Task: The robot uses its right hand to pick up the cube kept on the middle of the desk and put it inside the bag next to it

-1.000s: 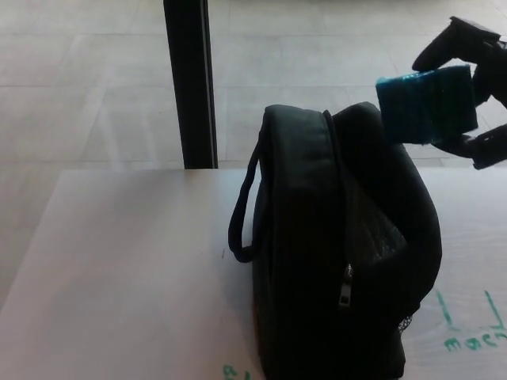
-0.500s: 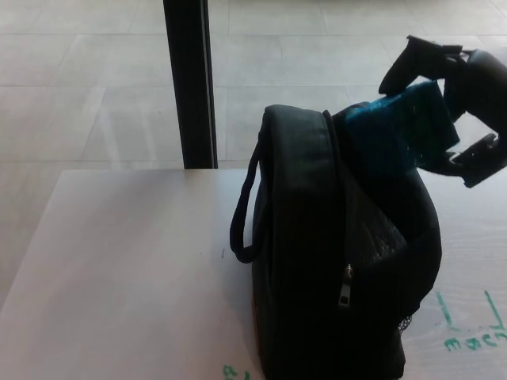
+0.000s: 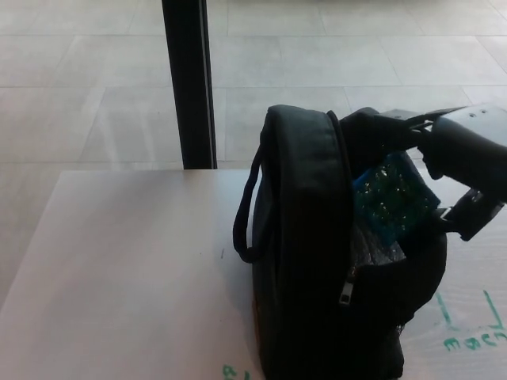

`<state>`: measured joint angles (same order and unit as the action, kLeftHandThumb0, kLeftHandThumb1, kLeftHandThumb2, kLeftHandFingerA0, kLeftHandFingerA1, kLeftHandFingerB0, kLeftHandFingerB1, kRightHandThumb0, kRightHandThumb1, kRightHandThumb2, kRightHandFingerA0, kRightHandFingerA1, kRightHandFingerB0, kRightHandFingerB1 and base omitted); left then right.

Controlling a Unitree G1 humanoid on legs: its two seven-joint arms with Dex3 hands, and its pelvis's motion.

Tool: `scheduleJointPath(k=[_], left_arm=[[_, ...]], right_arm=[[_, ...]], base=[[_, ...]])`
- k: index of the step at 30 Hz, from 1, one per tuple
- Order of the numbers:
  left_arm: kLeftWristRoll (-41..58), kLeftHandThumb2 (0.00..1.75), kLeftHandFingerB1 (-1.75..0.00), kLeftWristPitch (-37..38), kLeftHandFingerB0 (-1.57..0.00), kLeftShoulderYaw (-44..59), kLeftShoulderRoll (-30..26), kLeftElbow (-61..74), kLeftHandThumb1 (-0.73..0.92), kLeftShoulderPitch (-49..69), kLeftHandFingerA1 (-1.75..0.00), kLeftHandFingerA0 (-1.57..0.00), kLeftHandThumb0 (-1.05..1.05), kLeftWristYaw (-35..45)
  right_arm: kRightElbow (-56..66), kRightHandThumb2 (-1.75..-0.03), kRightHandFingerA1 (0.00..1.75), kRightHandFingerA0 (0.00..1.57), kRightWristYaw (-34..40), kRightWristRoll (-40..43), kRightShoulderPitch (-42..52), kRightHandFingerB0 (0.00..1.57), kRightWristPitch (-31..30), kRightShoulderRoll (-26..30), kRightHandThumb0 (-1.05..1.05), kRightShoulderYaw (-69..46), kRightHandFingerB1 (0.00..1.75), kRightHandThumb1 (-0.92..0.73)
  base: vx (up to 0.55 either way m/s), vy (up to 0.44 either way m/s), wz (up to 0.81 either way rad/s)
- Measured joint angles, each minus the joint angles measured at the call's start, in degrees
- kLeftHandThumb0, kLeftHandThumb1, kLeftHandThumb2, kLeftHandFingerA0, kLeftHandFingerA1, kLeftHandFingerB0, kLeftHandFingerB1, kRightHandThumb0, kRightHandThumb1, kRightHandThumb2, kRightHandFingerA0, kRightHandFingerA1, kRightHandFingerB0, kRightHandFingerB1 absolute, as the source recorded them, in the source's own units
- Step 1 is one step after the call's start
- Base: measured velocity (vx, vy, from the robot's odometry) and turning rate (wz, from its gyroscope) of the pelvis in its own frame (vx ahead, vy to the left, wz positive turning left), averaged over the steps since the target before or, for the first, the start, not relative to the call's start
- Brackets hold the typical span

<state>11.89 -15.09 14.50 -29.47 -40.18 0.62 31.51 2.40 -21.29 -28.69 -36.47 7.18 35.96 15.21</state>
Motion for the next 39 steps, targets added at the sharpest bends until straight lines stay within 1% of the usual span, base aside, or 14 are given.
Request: scheduleJointPath(k=[1, 2, 3, 6, 9, 10, 26, 27, 28, 30, 31, 33, 35, 39], left_arm=[[0.0, 0.84, -0.47, 0.0, -0.16, -0.1, 0.0, 0.0, 0.53, 0.0, -0.55, -0.21, -0.78, 0.0], [0.0, 0.84, -0.47, 0.0, -0.16, -0.1, 0.0, 0.0, 0.53, 0.0, -0.55, -0.21, -0.78, -0.1], [0.0, 0.84, -0.47, 0.0, -0.16, -0.1, 0.0, 0.1, 0.53, 0.0, -0.56, -0.22, -0.78, -0.1], [0.0, 0.86, -0.47, 0.0, -0.15, -0.1, 0.0, 0.2, 0.53, 0.0, -0.56, -0.22, -0.79, -0.2], [0.0, 0.60, -0.38, 0.0, -0.17, -0.2, 0.0, 0.2, 0.66, 0.0, -0.51, -0.22, -0.76, -0.1], [0.0, 0.60, -0.38, 0.0, -0.17, -0.1, 0.0, 0.2, 0.68, 0.0, -0.50, -0.22, -0.74, -0.1], [0.7, 0.59, -0.37, -0.2, -0.17, 0.7, 0.1, 1.0, 0.67, 0.5, -0.49, -0.22, -0.73, 0.0], [0.7, 0.84, -0.46, -0.3, -0.16, 0.7, 0.1, 1.0, 0.54, 0.6, -0.53, -0.19, -0.76, 0.1], [0.7, 0.60, -0.37, -0.3, -0.18, 0.7, 0.1, 1.0, 0.67, 0.6, -0.50, -0.24, -0.74, 0.1], [0.7, 0.60, -0.38, -0.3, -0.18, 0.6, 0.1, 0.8, 0.66, 0.7, -0.50, -0.23, -0.74, 0.1], [0.7, 0.82, -0.46, -0.3, -0.16, 0.6, 0.1, 0.5, 0.52, 0.7, -0.54, -0.19, -0.78, 0.1], [0.6, 0.82, -0.46, -0.2, -0.16, 0.6, 0.2, -0.3, 0.52, 0.6, -0.54, -0.19, -0.78, 0.1], [0.6, 0.84, -0.47, -0.2, -0.16, 0.6, 0.2, -0.6, 0.52, 0.6, -0.55, -0.21, -0.79, 0.0], [0.6, 0.83, -0.46, -0.2, -0.16, 0.4, 0.3, -0.2, 0.51, 0.6, -0.55, -0.21, -0.79, -0.1]], right_arm=[[0.1, -1.03, 1.70, 1.10, -0.2, -0.4, -0.3, 0.84, -0.2, -0.6, -0.20, 0.6, 1.34, -0.50], [0.3, -1.03, 1.70, 1.10, -0.5, -0.8, -0.7, 0.84, -0.4, -1.3, -0.20, 1.3, 1.34, -0.50], [0.5, -0.82, 1.73, 0.92, -0.7, -1.2, -1.1, 0.86, -0.6, -1.9, -0.27, 1.8, 0.93, -0.55], [0.7, -0.78, 1.63, 0.95, -1.5, -2.5, -2.9, 0.79, -1.5, -3.6, -0.28, 2.8, 0.76, -0.61], [0.9, -0.58, 0.83, 0.41, -2.5, -4.0, -4.8, 0.12, -2.9, -4.7, -0.58, 4.2, 0.36, -0.62], [1.4, -0.80, 0.15, 0.00, -3.2, -4.9, -5.3, 0.00, -3.8, -4.8, -0.85, 4.8, 0.06, -0.46], [7.4, -0.87, 0.28, 0.00, -13.1, -12.9, -8.8, 0.00, -12.6, -1.9, -0.82, 4.7, 0.00, -0.49], [7.5, -0.69, 0.00, 0.00, -13.8, -13.1, -9.0, 0.00, -13.0, -1.8, -0.87, 4.6, 0.00, -0.38], [7.6, -0.82, 0.25, 0.00, -14.6, -13.3, -9.2, 0.00, -13.5, -1.7, -0.81, 4.6, 0.00, -0.45], [7.8, -0.81, 0.19, 0.00, -16.2, -13.4, -9.8, 0.06, -14.5, -1.7, -0.84, 4.5, 0.00, -0.47], [7.9, -0.83, 0.24, 0.00, -17.1, -13.4, -10.3, 0.16, -15.0, -1.7, -0.69, 4.4, 0.46, -0.43], [7.9, -0.83, 0.24, 0.00, -18.6, -12.9, -11.4, 0.16, -16.0, -1.7, -0.69, 3.1, 0.46, -0.43], [7.8, -0.59, 0.79, 0.51, -19.8, -12.3, -12.5, 0.62, -16.8, -1.7, -0.60, 1.8, 0.44, -0.62], [7.1, -0.59, 0.53, 0.70, -22.3, -9.3, -14.8, 0.67, -19.6, -2.1, -0.55, -2.5, 0.46, -0.63]], base=[[0.00, 0.000, 0.00], [0.00, 0.000, 0.00], [0.00, 0.000, 0.00], [0.00, 0.000, 0.00], [0.00, 0.000, 0.00], [0.00, 0.000, 0.00], [0.00, 0.000, 0.00], [0.00, 0.000, 0.00], [0.00, 0.000, 0.00], [0.00, 0.000, 0.00], [0.00, 0.000, 0.00], [0.00, 0.000, 0.00], [0.00, 0.000, 0.00], [0.00, 0.000, 0.00]])
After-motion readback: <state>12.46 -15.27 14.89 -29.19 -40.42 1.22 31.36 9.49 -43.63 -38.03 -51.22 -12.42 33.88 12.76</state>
